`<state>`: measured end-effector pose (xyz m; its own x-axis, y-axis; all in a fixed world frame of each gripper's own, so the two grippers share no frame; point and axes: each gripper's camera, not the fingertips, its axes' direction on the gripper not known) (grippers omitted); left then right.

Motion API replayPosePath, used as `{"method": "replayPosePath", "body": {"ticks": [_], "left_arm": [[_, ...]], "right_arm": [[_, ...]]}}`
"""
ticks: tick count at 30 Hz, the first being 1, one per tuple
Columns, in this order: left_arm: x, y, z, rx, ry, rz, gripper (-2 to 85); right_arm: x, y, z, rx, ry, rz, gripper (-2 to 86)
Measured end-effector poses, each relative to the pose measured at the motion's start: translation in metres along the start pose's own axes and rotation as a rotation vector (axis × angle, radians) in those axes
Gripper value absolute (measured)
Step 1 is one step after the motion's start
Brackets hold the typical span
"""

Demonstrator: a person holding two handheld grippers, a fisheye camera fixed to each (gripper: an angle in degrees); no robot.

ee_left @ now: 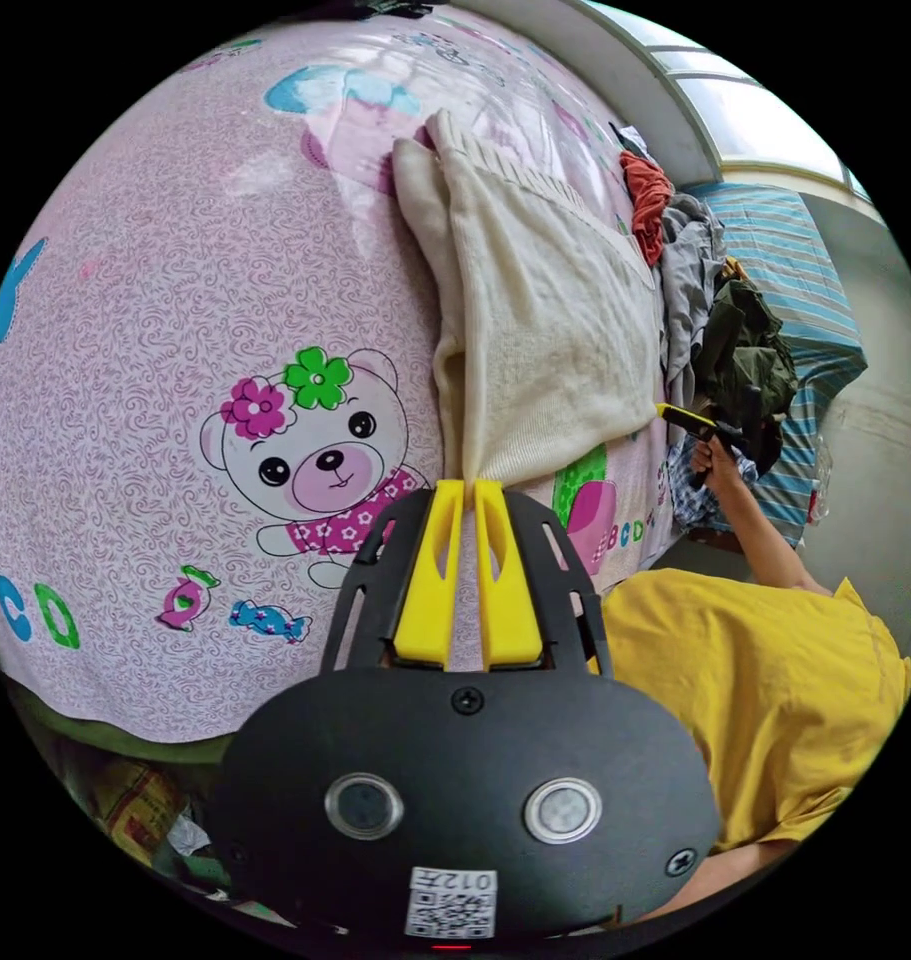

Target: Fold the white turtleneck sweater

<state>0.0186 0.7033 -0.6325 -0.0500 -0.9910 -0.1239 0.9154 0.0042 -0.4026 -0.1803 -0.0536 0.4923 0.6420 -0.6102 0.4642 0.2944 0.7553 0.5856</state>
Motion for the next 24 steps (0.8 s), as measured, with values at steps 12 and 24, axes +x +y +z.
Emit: {"method": "replayPosePath", "body": {"ticks": [12,24], "left_arm": [[-0.029,0.007,-0.002,0.027,0.132,-0.071,0.4],[-0.02,-0.006,-0.078,0.241,0.067,-0.048,2.2]], "right_arm": [[0.004,-0.003,0.002,-0.009,-0.054,0.05,1.5],[0.02,-0.024,-0.052,0.187,-0.172,0.086,4.2]]}}
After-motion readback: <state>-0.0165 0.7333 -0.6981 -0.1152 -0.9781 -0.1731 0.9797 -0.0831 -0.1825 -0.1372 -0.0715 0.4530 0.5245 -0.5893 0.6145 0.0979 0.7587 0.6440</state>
